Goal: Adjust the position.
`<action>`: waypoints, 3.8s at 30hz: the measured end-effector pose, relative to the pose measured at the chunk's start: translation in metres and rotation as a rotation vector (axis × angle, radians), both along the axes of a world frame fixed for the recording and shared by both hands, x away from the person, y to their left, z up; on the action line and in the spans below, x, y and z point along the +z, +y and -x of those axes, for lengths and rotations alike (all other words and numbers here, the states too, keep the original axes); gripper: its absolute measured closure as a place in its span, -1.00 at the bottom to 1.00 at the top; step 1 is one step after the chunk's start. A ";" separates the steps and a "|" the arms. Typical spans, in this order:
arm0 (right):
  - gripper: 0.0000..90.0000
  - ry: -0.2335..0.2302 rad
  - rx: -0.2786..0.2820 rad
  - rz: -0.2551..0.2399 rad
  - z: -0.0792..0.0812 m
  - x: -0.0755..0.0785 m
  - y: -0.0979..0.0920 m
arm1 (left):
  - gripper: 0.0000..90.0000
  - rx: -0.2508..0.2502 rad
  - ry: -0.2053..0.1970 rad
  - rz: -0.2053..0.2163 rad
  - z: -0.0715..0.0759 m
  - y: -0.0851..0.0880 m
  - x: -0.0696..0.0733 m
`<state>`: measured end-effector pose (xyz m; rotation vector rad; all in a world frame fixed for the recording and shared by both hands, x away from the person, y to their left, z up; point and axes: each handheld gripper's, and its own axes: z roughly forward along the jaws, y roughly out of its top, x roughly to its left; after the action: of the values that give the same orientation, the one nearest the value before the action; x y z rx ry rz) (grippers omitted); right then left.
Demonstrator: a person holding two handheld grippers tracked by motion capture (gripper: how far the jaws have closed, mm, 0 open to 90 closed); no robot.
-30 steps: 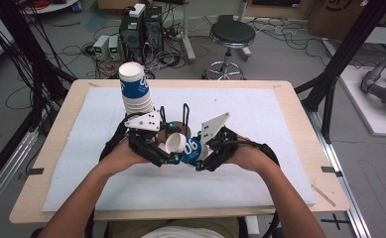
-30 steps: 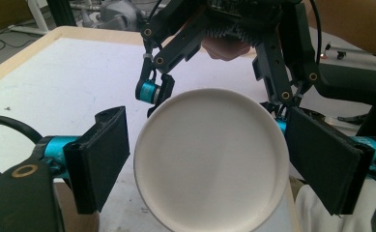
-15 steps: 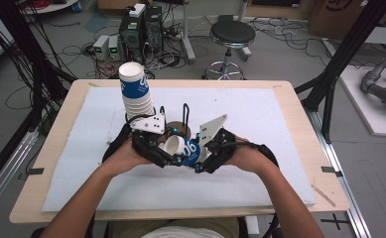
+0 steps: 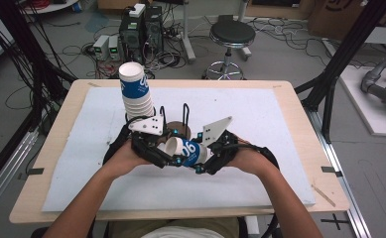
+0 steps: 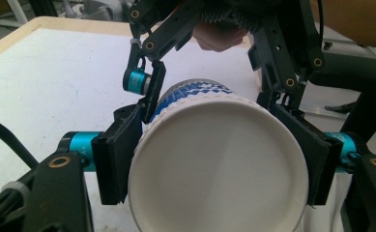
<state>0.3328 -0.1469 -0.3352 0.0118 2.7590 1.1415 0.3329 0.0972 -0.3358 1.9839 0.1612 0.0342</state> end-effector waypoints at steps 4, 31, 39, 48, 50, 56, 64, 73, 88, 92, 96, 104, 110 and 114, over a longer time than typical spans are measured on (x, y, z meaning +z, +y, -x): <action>-0.58 0.008 -0.014 -0.074 0.002 0.001 -0.008 | -0.34 0.008 0.021 0.035 -0.001 0.004 -0.003; -0.71 0.141 -0.082 -0.552 0.003 -0.017 -0.045 | -0.35 -0.036 -0.018 0.314 -0.001 0.020 -0.007; -0.72 0.179 -0.042 -0.562 0.003 -0.023 -0.035 | -0.35 -0.052 -0.017 0.336 0.000 0.019 -0.009; -0.72 0.217 -0.027 -0.585 0.002 -0.030 -0.028 | -0.35 -0.073 -0.034 0.356 0.003 0.016 -0.010; -0.72 0.223 -0.021 -0.586 0.003 -0.031 -0.027 | -0.35 -0.075 -0.040 0.364 0.003 0.016 -0.010; -0.68 0.216 -0.026 -0.577 0.003 -0.033 -0.024 | -0.35 -0.079 -0.032 0.362 0.003 0.015 -0.012; -0.55 0.200 -0.007 -0.599 0.003 -0.029 -0.029 | -0.33 -0.083 -0.026 0.377 0.003 0.015 -0.013; -0.48 0.211 -0.014 -0.564 0.002 -0.028 -0.031 | -0.37 -0.065 -0.002 0.341 0.002 0.014 -0.014; -0.49 0.161 -0.078 -0.445 -0.002 -0.012 -0.049 | -0.61 -0.009 0.013 0.192 0.002 0.015 -0.018; -0.49 0.152 -0.067 -0.374 -0.003 -0.003 -0.048 | -0.61 -0.006 0.009 0.164 0.002 0.014 -0.019; -0.49 0.152 -0.061 -0.323 -0.003 0.006 -0.047 | -0.61 -0.004 0.011 0.163 0.002 0.014 -0.019; -0.50 0.115 -0.050 -0.223 -0.005 0.018 -0.042 | -0.61 0.010 -0.005 0.138 0.002 0.015 -0.018; -0.50 0.110 -0.040 -0.135 -0.007 0.020 -0.035 | -0.61 0.005 -0.013 0.110 0.003 0.013 -0.019; -0.50 0.114 -0.027 -0.084 -0.007 0.018 -0.030 | -0.61 -0.001 -0.023 0.093 0.003 0.013 -0.020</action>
<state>0.3396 -0.1767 -0.3170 0.1278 2.7970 1.2872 0.3298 0.1097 -0.3555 1.8903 0.1444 0.0480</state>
